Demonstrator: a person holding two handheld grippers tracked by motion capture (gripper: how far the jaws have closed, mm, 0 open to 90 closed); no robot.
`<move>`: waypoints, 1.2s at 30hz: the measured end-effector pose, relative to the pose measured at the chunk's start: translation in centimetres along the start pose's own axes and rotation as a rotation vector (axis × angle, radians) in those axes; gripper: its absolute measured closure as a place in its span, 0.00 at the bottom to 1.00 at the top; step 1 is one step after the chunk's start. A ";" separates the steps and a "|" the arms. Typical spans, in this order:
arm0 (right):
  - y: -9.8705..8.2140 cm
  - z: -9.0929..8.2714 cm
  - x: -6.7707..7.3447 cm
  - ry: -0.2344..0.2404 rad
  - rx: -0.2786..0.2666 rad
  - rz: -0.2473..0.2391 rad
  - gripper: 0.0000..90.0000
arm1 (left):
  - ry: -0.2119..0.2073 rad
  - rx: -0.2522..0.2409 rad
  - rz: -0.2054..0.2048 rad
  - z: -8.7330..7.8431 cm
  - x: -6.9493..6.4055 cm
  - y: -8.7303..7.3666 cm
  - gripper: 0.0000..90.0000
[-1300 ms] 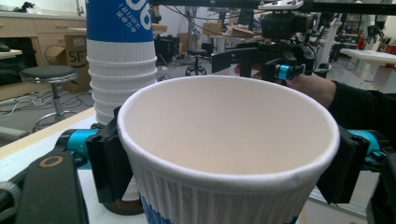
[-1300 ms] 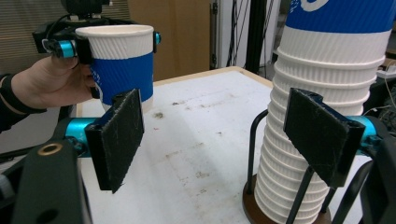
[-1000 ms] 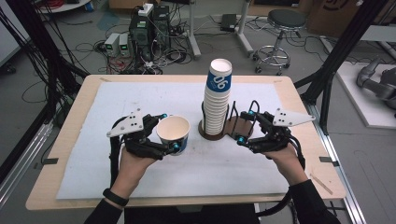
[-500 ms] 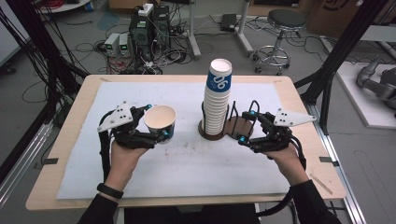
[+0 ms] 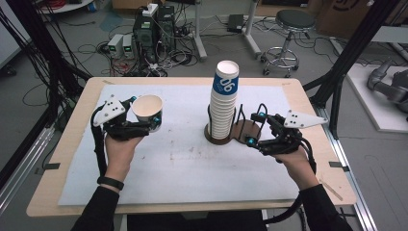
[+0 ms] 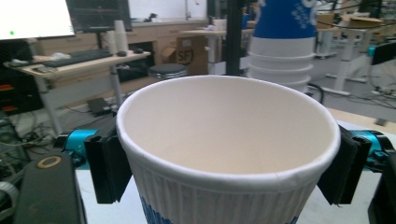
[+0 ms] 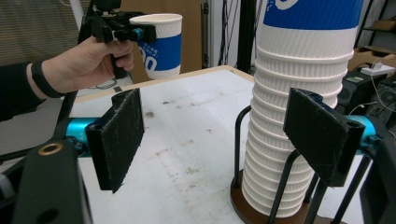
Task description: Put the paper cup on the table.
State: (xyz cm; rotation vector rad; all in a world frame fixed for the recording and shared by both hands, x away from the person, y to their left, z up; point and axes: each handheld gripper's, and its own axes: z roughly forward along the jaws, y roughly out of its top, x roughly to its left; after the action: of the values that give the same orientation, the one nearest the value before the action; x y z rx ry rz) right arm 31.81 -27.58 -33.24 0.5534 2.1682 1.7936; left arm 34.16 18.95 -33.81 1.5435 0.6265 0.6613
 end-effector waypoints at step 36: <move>0.0 -0.6 -0.3 -0.006 0.021 0.013 0.23 | 0.224 0.052 -0.125 1.8 5.7 -5.4 0.23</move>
State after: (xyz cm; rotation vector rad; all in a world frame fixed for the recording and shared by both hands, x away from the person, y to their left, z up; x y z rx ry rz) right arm 31.84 -28.25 -33.14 0.5774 2.1868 1.7755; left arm 39.32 22.20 -39.07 1.4758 0.9074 0.7329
